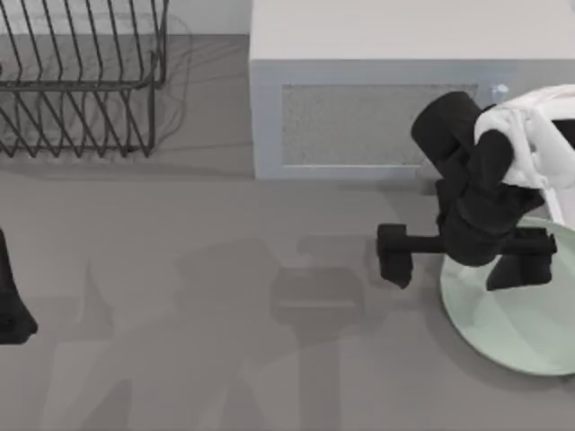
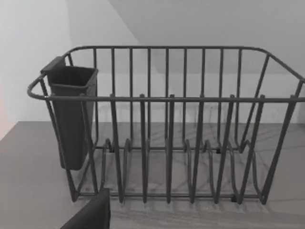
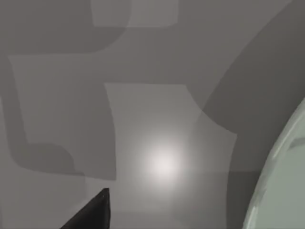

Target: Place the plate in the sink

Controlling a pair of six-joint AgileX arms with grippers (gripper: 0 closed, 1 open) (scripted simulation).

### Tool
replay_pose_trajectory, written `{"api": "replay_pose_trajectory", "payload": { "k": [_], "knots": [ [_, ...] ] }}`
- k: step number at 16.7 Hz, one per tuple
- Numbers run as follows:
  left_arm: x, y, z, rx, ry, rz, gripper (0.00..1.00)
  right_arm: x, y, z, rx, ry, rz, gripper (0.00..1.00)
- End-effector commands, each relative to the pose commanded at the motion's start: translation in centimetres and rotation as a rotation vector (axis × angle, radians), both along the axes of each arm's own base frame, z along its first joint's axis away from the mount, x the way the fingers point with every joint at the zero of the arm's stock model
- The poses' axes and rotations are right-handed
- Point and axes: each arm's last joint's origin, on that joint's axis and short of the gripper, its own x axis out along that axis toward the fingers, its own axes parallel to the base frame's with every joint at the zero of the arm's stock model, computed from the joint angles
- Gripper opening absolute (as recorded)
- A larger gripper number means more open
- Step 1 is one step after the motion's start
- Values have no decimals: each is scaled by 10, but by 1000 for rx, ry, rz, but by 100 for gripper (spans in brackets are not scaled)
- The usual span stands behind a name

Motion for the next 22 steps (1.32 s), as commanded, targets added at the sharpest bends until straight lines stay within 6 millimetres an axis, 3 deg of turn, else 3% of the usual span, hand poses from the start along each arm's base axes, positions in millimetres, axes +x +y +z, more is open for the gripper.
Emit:
{"api": "replay_pose_trajectory", "payload": {
  "k": [13, 21, 22],
  "knots": [
    [0, 0, 0, 0, 0, 0, 100, 0, 0, 0, 0, 0, 0, 2],
    [0, 0, 0, 0, 0, 0, 100, 0, 0, 0, 0, 0, 0, 0],
    [0, 0, 0, 0, 0, 0, 100, 6, -3, 30, 36, -95, -9, 0]
  ]
}}
